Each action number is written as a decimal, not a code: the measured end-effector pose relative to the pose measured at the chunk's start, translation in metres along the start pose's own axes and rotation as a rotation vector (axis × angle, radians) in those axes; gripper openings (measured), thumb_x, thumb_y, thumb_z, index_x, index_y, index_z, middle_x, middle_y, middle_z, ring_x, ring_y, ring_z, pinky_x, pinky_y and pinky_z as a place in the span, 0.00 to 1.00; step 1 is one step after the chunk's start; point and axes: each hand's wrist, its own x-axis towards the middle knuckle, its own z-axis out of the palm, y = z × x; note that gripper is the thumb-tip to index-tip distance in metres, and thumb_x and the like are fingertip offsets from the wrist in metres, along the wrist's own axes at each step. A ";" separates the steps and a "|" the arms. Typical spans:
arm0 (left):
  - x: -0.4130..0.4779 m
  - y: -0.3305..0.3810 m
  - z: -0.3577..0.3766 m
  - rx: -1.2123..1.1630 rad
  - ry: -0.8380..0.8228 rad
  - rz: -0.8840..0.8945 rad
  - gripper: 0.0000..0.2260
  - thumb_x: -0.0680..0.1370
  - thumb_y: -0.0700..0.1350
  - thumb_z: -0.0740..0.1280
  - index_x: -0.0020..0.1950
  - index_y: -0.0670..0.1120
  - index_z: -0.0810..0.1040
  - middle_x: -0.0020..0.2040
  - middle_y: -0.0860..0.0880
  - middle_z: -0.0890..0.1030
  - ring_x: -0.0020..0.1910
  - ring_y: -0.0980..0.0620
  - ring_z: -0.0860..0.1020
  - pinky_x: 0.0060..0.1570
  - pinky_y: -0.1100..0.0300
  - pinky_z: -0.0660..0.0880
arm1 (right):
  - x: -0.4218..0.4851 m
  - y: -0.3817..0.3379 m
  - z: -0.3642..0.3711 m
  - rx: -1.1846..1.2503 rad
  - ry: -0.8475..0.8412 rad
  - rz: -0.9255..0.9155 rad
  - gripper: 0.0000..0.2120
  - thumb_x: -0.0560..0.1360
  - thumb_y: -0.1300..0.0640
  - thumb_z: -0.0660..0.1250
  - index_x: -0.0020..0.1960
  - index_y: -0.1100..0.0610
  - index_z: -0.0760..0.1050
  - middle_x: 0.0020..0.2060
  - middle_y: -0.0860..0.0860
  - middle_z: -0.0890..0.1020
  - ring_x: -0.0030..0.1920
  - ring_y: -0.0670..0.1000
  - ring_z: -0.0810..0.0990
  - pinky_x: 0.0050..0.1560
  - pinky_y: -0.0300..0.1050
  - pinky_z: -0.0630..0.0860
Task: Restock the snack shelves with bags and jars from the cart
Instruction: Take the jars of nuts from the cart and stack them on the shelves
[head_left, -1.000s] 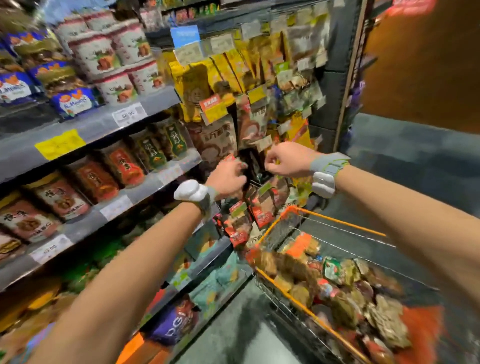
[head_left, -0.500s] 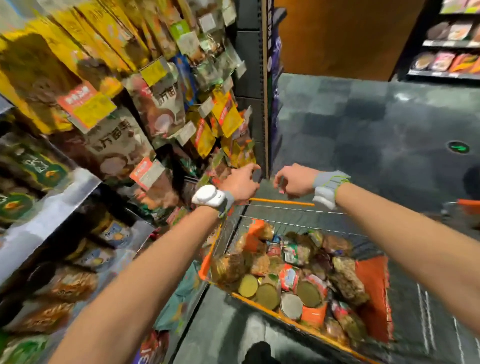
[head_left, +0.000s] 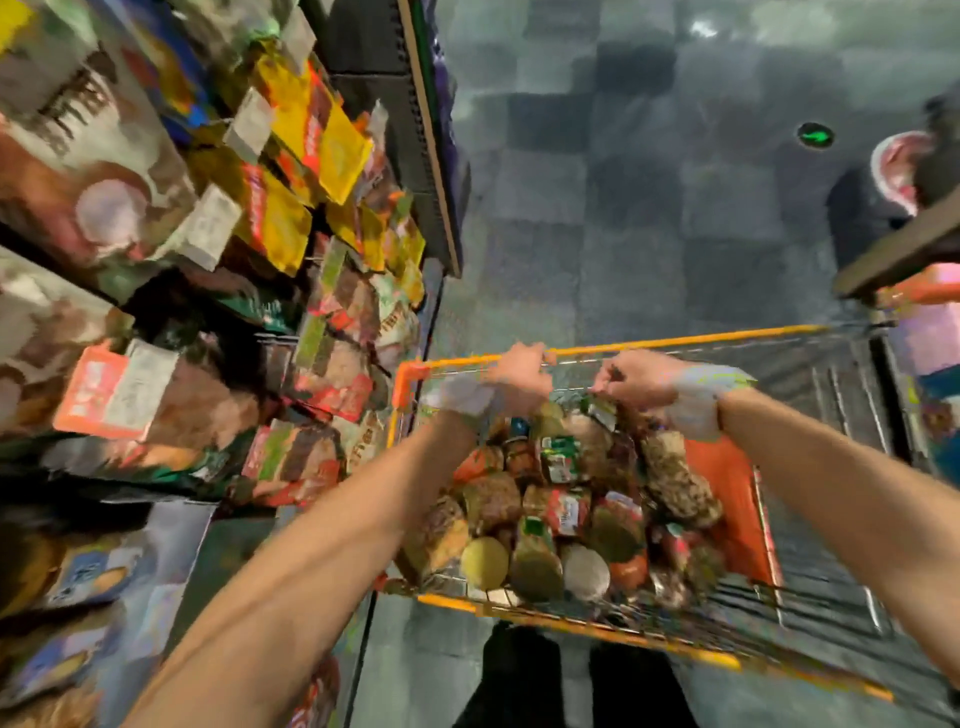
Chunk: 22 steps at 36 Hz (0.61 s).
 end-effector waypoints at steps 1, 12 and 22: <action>0.005 0.002 0.008 -0.021 -0.015 0.015 0.17 0.79 0.42 0.60 0.67 0.43 0.76 0.65 0.39 0.76 0.65 0.40 0.75 0.64 0.52 0.70 | 0.002 0.010 0.002 -0.003 -0.007 0.016 0.10 0.80 0.54 0.64 0.51 0.57 0.81 0.42 0.49 0.79 0.44 0.50 0.77 0.45 0.42 0.72; 0.051 0.008 0.063 0.023 -0.179 -0.015 0.09 0.83 0.44 0.60 0.57 0.41 0.76 0.59 0.40 0.79 0.53 0.42 0.78 0.45 0.57 0.69 | 0.036 0.099 0.026 -0.021 -0.128 0.116 0.18 0.76 0.48 0.61 0.48 0.59 0.84 0.44 0.56 0.86 0.47 0.58 0.84 0.36 0.44 0.75; 0.087 0.006 0.131 0.073 -0.130 -0.205 0.13 0.82 0.44 0.61 0.63 0.41 0.80 0.60 0.40 0.81 0.60 0.39 0.79 0.50 0.55 0.75 | 0.051 0.175 0.075 0.287 -0.087 0.381 0.25 0.76 0.35 0.65 0.52 0.58 0.78 0.54 0.58 0.79 0.50 0.54 0.77 0.44 0.44 0.71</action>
